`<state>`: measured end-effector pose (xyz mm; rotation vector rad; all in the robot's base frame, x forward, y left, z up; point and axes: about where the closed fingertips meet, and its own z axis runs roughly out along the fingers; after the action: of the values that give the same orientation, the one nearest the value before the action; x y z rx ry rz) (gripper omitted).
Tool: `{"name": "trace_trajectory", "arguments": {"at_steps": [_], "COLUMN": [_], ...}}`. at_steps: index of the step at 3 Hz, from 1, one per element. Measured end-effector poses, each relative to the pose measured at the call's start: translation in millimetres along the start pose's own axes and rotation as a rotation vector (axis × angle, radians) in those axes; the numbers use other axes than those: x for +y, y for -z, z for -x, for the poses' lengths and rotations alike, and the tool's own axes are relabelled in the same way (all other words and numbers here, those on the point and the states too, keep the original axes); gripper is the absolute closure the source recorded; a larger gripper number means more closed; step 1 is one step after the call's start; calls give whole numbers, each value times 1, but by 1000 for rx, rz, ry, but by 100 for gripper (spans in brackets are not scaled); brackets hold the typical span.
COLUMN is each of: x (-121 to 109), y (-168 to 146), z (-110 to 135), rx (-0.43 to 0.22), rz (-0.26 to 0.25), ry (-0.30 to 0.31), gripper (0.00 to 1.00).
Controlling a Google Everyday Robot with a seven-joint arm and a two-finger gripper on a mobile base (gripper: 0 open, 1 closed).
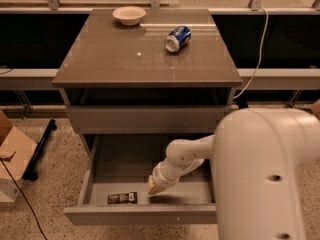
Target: Pick rxbar chocolate from middle drawer and place on counter
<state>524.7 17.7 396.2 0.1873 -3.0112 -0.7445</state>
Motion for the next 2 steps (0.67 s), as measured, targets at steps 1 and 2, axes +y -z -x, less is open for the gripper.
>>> {"name": "trace_trajectory", "arguments": {"at_steps": [1, 2], "x": [32, 43], "y": [62, 92], "z": [-23, -44], "rx": [-191, -267], "rz": [47, 51], "ry": [164, 226], "gripper": [100, 82]}}
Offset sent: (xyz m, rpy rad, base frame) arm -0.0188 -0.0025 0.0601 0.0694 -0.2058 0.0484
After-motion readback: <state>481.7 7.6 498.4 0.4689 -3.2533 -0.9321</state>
